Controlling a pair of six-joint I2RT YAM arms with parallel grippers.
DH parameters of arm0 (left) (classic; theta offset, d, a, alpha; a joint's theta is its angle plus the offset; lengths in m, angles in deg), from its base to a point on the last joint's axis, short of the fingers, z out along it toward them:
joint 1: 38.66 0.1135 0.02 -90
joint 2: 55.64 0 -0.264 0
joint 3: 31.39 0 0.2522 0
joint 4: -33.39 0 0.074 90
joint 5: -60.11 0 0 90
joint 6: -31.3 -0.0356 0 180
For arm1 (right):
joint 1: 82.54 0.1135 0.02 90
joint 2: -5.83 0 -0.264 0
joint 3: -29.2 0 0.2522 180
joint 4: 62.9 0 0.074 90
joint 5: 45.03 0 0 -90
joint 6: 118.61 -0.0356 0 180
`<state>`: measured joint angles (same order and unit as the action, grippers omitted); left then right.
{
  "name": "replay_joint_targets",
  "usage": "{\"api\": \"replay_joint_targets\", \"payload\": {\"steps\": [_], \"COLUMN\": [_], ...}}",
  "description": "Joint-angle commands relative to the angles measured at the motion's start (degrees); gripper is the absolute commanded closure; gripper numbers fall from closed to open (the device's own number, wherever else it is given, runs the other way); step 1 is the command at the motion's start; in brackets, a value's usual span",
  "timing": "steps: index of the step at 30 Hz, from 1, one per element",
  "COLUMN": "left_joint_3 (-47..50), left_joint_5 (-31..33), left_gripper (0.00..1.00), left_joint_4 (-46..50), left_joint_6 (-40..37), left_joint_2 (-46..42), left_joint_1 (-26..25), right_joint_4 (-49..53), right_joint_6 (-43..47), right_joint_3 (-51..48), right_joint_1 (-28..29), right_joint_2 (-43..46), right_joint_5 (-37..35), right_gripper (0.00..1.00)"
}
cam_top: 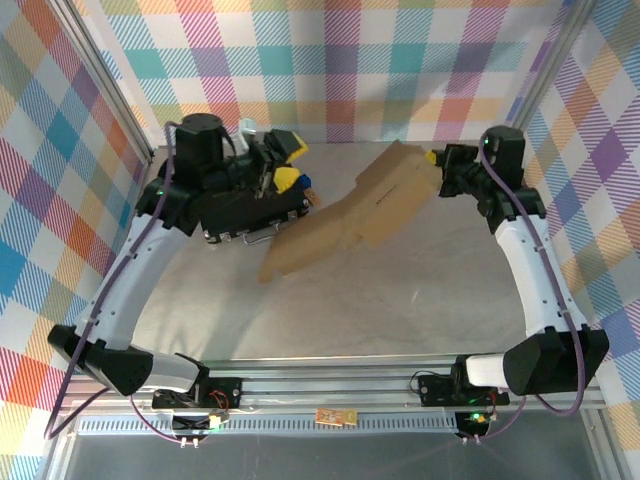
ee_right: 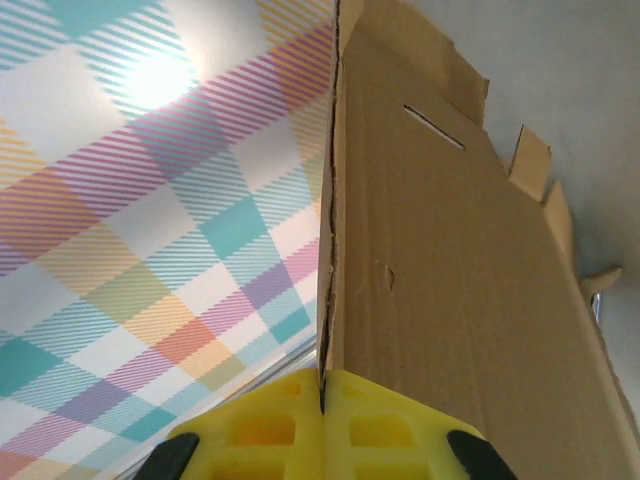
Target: Fold the paper box
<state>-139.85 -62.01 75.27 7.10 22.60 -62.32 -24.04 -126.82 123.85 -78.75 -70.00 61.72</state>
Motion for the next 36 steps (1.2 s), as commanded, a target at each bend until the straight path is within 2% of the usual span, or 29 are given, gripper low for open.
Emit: {"api": "replay_joint_targets", "payload": {"steps": [1, 5, 18, 24, 29, 31, 33, 36], "left_joint_3": [1.92, 2.58, 4.23, 6.62, 6.68, 6.25, 6.26, 6.19], "left_joint_5": [-2.71, -3.30, -2.60, -1.83, -0.13, 0.85, 1.89, 3.58], "left_gripper": [0.34, 0.34, 0.35, 0.35, 0.37, 0.37, 0.37, 0.37], "left_joint_4": [-3.96, -4.52, -2.47, 0.72, 8.24, 12.58, 16.22, 22.01], "left_joint_6": [3.72, 4.83, 3.73, 1.82, -2.75, -5.63, -8.64, -12.92], "left_joint_2": [-1.71, -2.71, -4.62, -5.94, -6.90, -7.28, -7.80, -8.12], "left_joint_1": [3.10, 5.74, 7.97, 9.79, 12.50, 13.68, 14.65, 15.38], "right_joint_4": [9.59, 14.01, 21.88, 24.66, 24.35, 21.45, 11.24, -11.38], "right_joint_6": [11.23, 17.78, 38.63, 44.36, 42.78, 40.41, 35.19, 25.57], "right_joint_3": [7.04, 15.20, 43.38, 56.21, 55.13, 51.47, 41.83, 26.67], "right_joint_1": [-0.32, -0.28, 2.04, 6.61, 16.76, 20.49, 22.51, 23.39], "right_joint_2": [-1.04, -2.62, -7.70, -16.51, -25.60, -28.86, -30.86, -33.34], "right_joint_5": [-8.98, -11.28, -24.23, -22.32, -21.29, -20.70, -16.48, -8.38], "right_gripper": [1.00, 1.00, 1.00, 1.00, 1.00, 1.00, 1.00, 1.00]}}
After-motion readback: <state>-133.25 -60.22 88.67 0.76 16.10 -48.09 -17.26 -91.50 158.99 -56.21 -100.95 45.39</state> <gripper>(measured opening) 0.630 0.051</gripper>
